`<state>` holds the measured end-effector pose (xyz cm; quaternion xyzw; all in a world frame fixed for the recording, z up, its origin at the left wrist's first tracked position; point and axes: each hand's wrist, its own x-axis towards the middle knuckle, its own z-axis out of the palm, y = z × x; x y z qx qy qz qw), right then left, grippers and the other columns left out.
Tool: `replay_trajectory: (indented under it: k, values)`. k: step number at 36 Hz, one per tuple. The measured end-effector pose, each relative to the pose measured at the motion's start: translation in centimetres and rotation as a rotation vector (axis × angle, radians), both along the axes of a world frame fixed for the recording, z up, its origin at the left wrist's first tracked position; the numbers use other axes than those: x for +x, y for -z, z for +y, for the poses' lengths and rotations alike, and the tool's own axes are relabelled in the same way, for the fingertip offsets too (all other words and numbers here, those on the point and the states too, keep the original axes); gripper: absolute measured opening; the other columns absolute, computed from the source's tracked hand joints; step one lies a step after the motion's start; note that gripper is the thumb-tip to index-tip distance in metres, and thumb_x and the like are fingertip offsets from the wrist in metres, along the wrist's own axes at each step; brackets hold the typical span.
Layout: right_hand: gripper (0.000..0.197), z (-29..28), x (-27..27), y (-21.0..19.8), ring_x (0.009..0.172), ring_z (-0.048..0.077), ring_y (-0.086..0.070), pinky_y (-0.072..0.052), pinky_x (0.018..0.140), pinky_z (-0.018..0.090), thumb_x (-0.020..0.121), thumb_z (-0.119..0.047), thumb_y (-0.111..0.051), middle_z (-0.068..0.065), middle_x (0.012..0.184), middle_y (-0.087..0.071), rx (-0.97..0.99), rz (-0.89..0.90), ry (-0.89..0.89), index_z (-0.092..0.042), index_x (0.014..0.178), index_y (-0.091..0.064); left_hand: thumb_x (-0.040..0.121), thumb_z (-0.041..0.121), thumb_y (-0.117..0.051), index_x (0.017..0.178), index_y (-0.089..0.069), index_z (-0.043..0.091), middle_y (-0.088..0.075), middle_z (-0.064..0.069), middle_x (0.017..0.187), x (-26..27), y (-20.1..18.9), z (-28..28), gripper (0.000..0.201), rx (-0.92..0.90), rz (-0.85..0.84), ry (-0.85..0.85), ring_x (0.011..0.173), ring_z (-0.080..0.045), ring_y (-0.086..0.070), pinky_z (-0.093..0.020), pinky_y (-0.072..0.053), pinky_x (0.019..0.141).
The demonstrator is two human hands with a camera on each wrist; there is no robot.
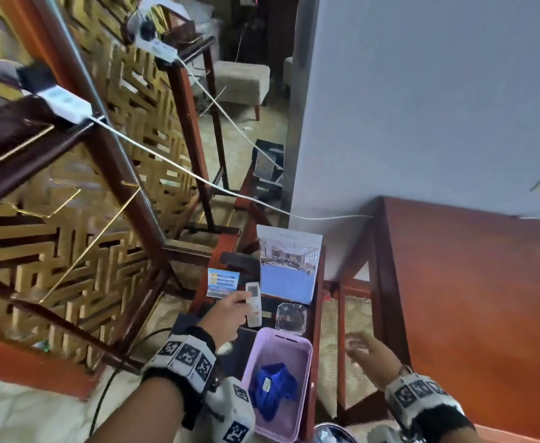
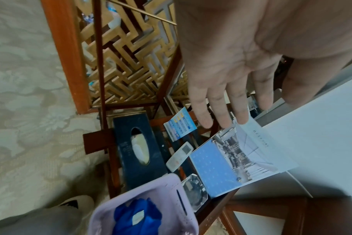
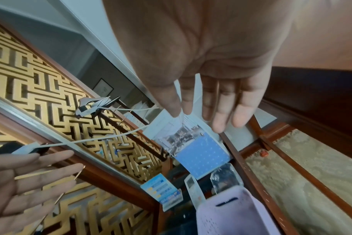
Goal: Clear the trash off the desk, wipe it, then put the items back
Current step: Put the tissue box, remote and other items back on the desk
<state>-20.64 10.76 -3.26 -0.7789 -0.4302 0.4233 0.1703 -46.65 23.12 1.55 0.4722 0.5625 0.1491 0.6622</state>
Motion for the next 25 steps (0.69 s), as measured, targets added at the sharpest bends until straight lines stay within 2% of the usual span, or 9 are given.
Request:
replay_trajectory:
  k: [3, 7, 10, 12, 15, 19, 21, 23, 25]
  values:
    - [0.033, 3.2, 0.4, -0.7, 0.103, 0.013, -0.055, -0.043, 0.086, 0.023, 0.092, -0.012, -0.056, 0.005, 0.121, -0.059, 0.018, -0.011, 0.040, -0.010, 0.125, -0.053, 0.098, 0.016, -0.046, 0.124, -0.050, 0.021, -0.050, -0.009, 0.103, 0.6, -0.5, 3.4, 0.027, 0.035, 0.039, -0.008, 0.078, -0.012, -0.048, -0.023, -0.035, 0.061]
    - [0.040, 8.3, 0.8, -0.7, 0.097, 0.016, -0.053, -0.041, 0.063, 0.018, 0.092, -0.010, -0.056, 0.012, 0.123, -0.057, 0.032, 0.013, 0.118, -0.009, 0.130, -0.046, 0.096, 0.016, -0.050, 0.129, -0.049, 0.021, -0.053, -0.006, 0.098, 1.5, 0.3, 8.7, 0.033, 0.052, 0.077, -0.005, 0.078, -0.017, -0.048, -0.024, -0.040, 0.055]
    - [0.044, 12.6, 1.3, 0.6, 0.087, 0.018, -0.058, -0.044, 0.056, 0.018, 0.091, -0.016, -0.057, 0.006, 0.110, -0.059, -0.001, 0.023, 0.204, -0.011, 0.133, -0.043, 0.096, 0.018, -0.051, 0.131, -0.047, 0.022, -0.056, -0.004, 0.100, 2.4, 2.1, 13.0, 0.035, 0.049, 0.137, 0.045, 0.070, -0.010, -0.049, -0.025, -0.039, 0.060]
    - [0.047, 15.5, 1.7, 1.9, 0.089, 0.020, -0.061, -0.050, 0.062, 0.024, 0.090, -0.018, -0.059, 0.001, 0.107, -0.058, -0.010, 0.040, 0.282, -0.013, 0.134, -0.042, 0.096, 0.018, -0.052, 0.134, -0.044, 0.020, -0.054, -0.003, 0.092, 3.0, 4.0, 15.7, 0.039, 0.012, 0.158, 0.085, 0.068, -0.009, -0.048, -0.025, -0.040, 0.061]
    - [0.054, 19.6, 2.3, 4.5, 0.103, 0.022, -0.058, -0.051, 0.090, 0.041, 0.088, -0.019, -0.060, 0.003, 0.120, -0.057, -0.021, 0.029, 0.389, -0.014, 0.137, -0.039, 0.096, 0.018, -0.053, 0.139, -0.038, 0.017, -0.050, -0.003, 0.081, 3.7, 7.4, 19.6, 0.046, -0.019, 0.203, 0.116, 0.066, -0.012, -0.043, -0.027, -0.035, 0.060]
    - [0.072, 23.4, 3.2, 8.5, 0.120, 0.027, -0.052, -0.044, 0.103, 0.040, 0.086, -0.022, -0.064, 0.009, 0.140, -0.047, -0.122, 0.013, 0.405, -0.015, 0.146, -0.026, 0.097, 0.014, -0.050, 0.144, -0.032, 0.013, -0.054, -0.007, 0.096, 5.2, 11.5, 23.2, 0.050, 0.009, 0.246, 0.159, 0.075, -0.018, -0.046, -0.029, -0.040, 0.067]
    - [0.077, 24.9, 3.6, 10.2, 0.125, 0.028, -0.048, -0.042, 0.103, 0.037, 0.086, -0.028, -0.065, 0.011, 0.145, -0.041, -0.182, -0.033, 0.361, -0.017, 0.149, -0.023, 0.097, 0.010, -0.047, 0.146, -0.030, 0.010, -0.055, -0.009, 0.100, 6.2, 13.3, 24.8, 0.052, 0.040, 0.265, 0.177, 0.077, -0.021, -0.048, -0.024, -0.043, 0.066]
    - [0.072, 25.8, 3.7, 11.4, 0.123, 0.028, -0.049, -0.043, 0.102, 0.037, 0.086, -0.028, -0.063, 0.010, 0.142, -0.044, -0.186, -0.068, 0.323, -0.018, 0.147, -0.027, 0.097, 0.003, -0.043, 0.146, -0.030, 0.006, -0.054, -0.011, 0.125, 7.3, 14.7, 25.9, 0.051, 0.069, 0.230, 0.201, 0.077, -0.018, -0.051, -0.019, -0.041, 0.057]
    - [0.059, 26.2, 3.6, 12.5, 0.117, 0.026, -0.053, -0.044, 0.099, 0.036, 0.087, -0.022, -0.061, 0.007, 0.132, -0.053, -0.148, -0.076, 0.324, -0.015, 0.141, -0.038, 0.096, -0.001, -0.042, 0.132, -0.048, 0.003, -0.052, -0.006, 0.121, 8.1, 15.6, 26.4, 0.037, 0.143, 0.209, 0.243, 0.078, -0.016, -0.053, -0.022, -0.042, 0.062]
